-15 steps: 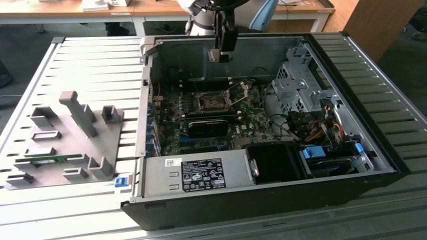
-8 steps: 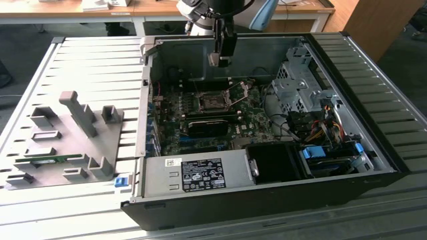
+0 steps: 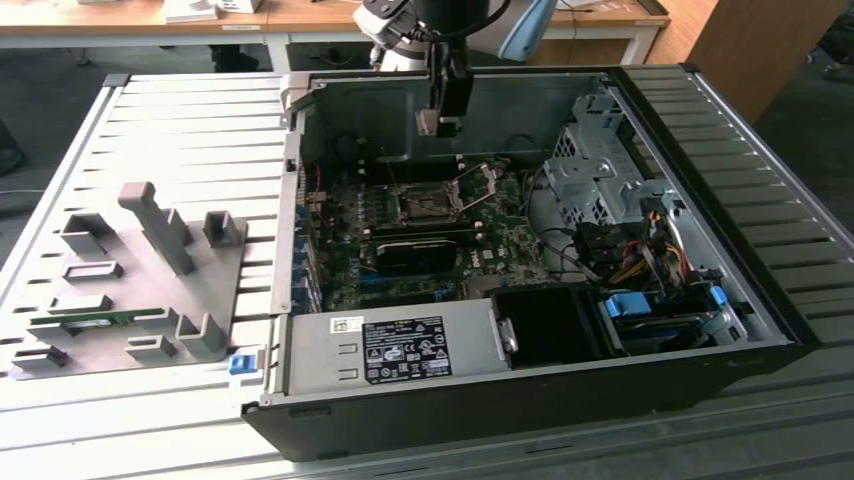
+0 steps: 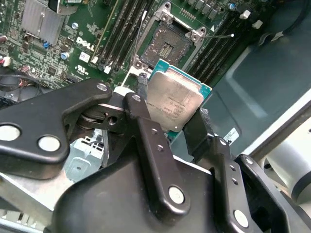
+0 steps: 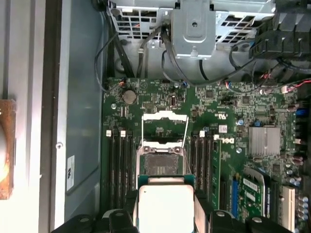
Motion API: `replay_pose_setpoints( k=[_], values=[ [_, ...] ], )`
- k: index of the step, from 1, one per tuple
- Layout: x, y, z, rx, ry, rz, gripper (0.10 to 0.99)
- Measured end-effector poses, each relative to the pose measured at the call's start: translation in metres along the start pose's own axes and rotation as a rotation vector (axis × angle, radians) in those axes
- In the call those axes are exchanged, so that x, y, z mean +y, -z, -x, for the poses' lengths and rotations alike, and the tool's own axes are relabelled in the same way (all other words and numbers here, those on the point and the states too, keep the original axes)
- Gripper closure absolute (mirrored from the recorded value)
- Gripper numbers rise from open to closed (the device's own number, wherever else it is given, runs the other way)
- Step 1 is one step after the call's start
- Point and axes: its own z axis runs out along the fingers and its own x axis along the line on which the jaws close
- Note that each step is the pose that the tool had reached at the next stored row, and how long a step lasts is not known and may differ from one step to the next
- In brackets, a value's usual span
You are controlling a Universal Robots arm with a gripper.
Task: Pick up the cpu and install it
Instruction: 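Place the cpu into insertion slot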
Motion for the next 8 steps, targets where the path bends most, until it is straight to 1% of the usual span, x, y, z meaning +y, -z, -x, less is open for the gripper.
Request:
replay_pose_setpoints(
  k=[2,3,6,7,8],
  values=[
    [-0.0001,-0.0036,-0.0001,0.0003,0.000,0.000,0.545],
    [-0.0001,-0.0052,-0.0001,0.0019,0.000,0.000,0.545],
    [-0.0003,-0.0083,-0.0002,0.0172,0.000,0.000,0.545],
    [-0.0003,-0.0096,-0.0003,0.0210,0.000,0.000,0.545],
    [-0.0004,-0.0112,-0.0003,0.0229,0.000,0.000,0.545]
  ],
)
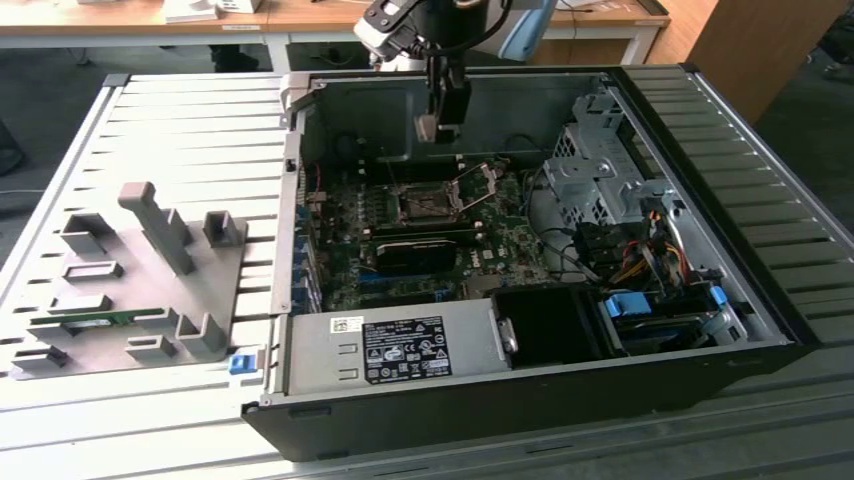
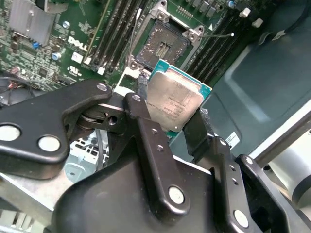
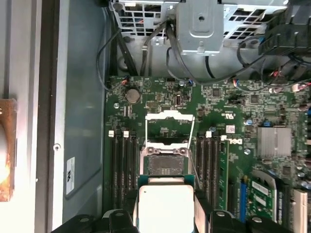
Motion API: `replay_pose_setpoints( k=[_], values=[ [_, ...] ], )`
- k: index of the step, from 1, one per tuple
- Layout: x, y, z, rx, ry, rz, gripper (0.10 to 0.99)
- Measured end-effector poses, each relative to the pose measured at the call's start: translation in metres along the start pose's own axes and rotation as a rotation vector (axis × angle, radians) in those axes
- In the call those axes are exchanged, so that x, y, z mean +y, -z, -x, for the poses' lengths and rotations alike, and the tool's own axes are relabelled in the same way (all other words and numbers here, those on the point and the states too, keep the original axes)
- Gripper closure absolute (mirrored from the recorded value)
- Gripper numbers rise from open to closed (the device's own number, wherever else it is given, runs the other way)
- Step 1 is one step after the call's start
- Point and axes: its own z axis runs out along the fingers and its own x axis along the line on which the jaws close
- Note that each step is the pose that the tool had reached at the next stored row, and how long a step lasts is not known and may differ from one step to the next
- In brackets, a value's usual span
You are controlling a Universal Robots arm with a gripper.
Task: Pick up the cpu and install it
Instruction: 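Place the cpu into insertion slot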
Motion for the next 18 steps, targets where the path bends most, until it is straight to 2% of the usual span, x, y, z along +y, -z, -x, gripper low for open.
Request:
replay_pose_setpoints(
  k=[7,13,18],
  values=[
    [-0.0005,-0.0127,0.0000,0.0000,0.000,0.000,0.545],
    [-0.0016,-0.0190,0.0018,0.0001,0.000,0.000,0.545],
    [-0.0027,-0.0281,0.0017,-0.0012,0.000,0.000,0.545]
  ],
)
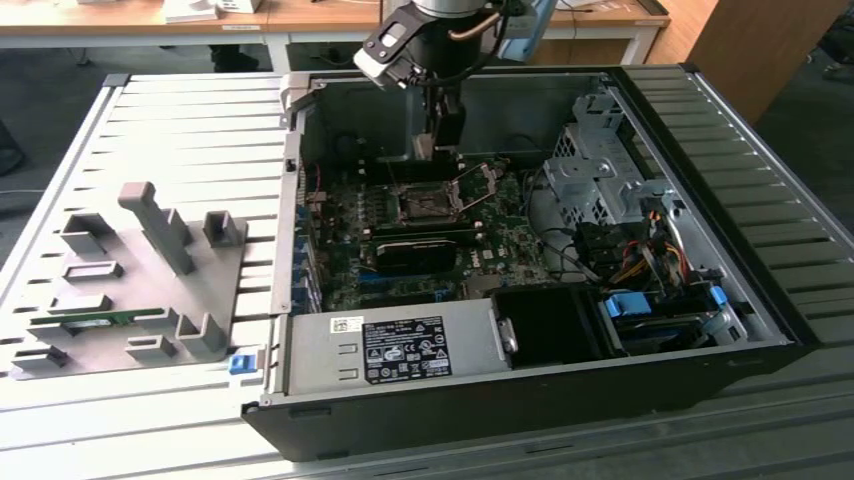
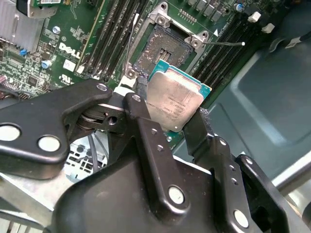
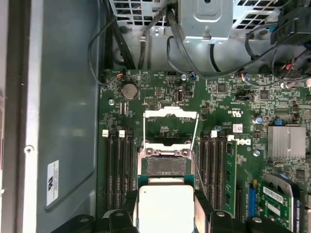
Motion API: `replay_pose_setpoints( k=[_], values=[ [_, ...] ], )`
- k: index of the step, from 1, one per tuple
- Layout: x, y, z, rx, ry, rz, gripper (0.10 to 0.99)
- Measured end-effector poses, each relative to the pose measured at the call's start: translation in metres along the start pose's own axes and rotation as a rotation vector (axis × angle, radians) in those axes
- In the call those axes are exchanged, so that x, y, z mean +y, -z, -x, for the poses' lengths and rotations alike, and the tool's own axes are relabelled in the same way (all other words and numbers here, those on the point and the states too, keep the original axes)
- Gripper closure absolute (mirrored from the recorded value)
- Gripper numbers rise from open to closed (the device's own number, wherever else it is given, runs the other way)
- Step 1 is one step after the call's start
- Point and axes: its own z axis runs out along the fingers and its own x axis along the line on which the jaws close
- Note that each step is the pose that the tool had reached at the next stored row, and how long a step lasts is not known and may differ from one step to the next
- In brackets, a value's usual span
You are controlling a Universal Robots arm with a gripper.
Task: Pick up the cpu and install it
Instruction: 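Place the cpu into insertion slot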
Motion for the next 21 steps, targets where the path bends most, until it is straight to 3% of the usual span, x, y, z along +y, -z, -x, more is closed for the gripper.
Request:
replay_pose_setpoints(
  k=[21],
  values=[
    [-0.0017,-0.0351,0.0000,-0.0001,0.021,0.000,0.545]
  ],
)
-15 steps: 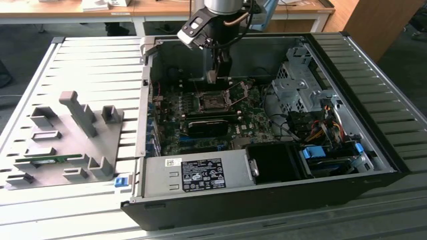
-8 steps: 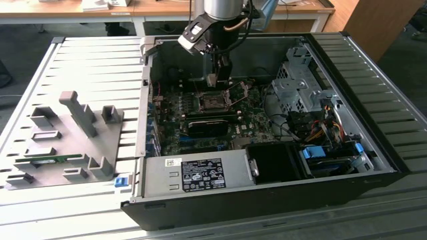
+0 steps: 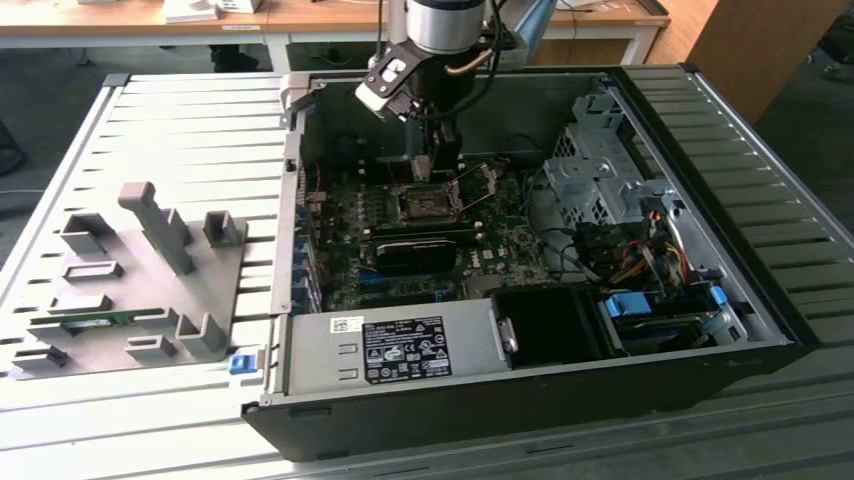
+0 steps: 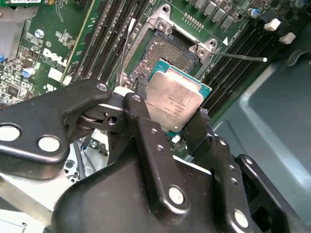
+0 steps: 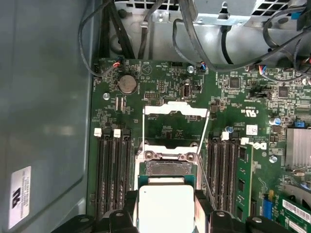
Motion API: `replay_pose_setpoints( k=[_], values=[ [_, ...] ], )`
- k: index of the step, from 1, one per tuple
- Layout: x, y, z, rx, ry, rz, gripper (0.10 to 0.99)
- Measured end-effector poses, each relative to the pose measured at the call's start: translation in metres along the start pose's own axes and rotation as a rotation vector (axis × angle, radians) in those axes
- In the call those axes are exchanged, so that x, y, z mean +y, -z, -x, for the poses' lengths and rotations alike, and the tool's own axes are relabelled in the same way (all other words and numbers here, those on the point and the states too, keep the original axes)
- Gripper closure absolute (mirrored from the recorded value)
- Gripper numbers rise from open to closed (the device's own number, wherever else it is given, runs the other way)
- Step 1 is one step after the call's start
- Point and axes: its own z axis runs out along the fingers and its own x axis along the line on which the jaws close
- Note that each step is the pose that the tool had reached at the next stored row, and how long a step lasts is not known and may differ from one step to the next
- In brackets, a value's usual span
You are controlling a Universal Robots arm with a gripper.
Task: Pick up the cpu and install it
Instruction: 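Place the cpu into insertion slot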
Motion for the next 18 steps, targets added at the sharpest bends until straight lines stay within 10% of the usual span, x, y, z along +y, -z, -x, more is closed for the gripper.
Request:
replay_pose_setpoints(
  k=[18],
  values=[
    [-0.0022,-0.0279,-0.0002,-0.0068,-0.027,0.000,0.545]
  ],
)
